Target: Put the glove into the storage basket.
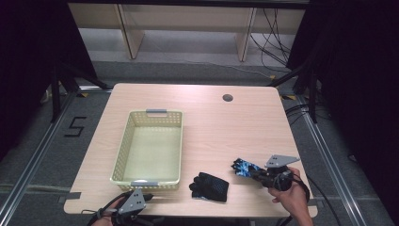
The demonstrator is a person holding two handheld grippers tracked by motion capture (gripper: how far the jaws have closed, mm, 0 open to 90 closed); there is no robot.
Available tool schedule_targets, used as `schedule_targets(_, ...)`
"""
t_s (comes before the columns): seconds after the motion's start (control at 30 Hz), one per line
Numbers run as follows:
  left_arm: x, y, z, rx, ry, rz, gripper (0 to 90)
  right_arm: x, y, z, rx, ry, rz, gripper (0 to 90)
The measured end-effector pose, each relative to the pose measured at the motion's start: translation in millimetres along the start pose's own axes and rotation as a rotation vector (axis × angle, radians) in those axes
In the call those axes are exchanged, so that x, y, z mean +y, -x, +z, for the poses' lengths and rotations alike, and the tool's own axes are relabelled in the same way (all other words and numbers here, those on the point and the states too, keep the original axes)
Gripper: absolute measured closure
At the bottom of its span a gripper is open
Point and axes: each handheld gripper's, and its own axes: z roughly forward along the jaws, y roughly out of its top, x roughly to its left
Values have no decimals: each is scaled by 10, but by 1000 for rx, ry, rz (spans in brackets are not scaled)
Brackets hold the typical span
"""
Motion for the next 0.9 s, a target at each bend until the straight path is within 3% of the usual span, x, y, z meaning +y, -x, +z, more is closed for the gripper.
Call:
schedule_targets(0.07,1,-14,0,8,0,7,178,72,5,-73,-15,26,-7,869)
schedule_targets(0.13,1,-31,4,8,-2,24,178,120,-28,-123,-18,37,35,869)
schedule_targets(0.17,1,-42,-4,12,-16,39,178,138,-13,-135,-18,47,16,869)
schedule_targets(0.27,-4,-24,-4,10,-13,15,178,166,-65,-151,-5,52,44,869)
schedule_targets(0.43,-12,-36,-8,15,-16,28,178,243,-154,-173,-6,79,51,870)
schedule_targets(0.47,-11,-27,0,36,-13,29,178,267,-189,-184,-3,76,61,870)
schedule_targets(0.5,-3,-42,-17,34,-15,54,178,294,-215,-191,0,79,49,870)
schedule_targets(0.57,-11,-51,-24,16,-21,61,178,340,-299,-191,5,91,51,870)
schedule_targets(0.6,-25,-29,-7,14,2,27,178,366,-323,-192,6,91,35,870)
schedule_targets(0.63,-31,-35,-10,20,-17,19,178,389,-361,-185,10,95,27,870)
schedule_targets(0.67,-30,-43,-20,26,-23,25,178,408,-423,-176,17,99,42,870)
schedule_targets(0.8,-22,-51,-35,34,-15,44,178,480,-574,-125,35,90,8,870)
schedule_targets(0.87,-30,-28,-21,19,-4,17,178,506,-634,-87,48,89,-13,870)
schedule_targets(0.9,-28,-29,-25,28,-4,26,178,517,-652,-70,45,86,-26,870)
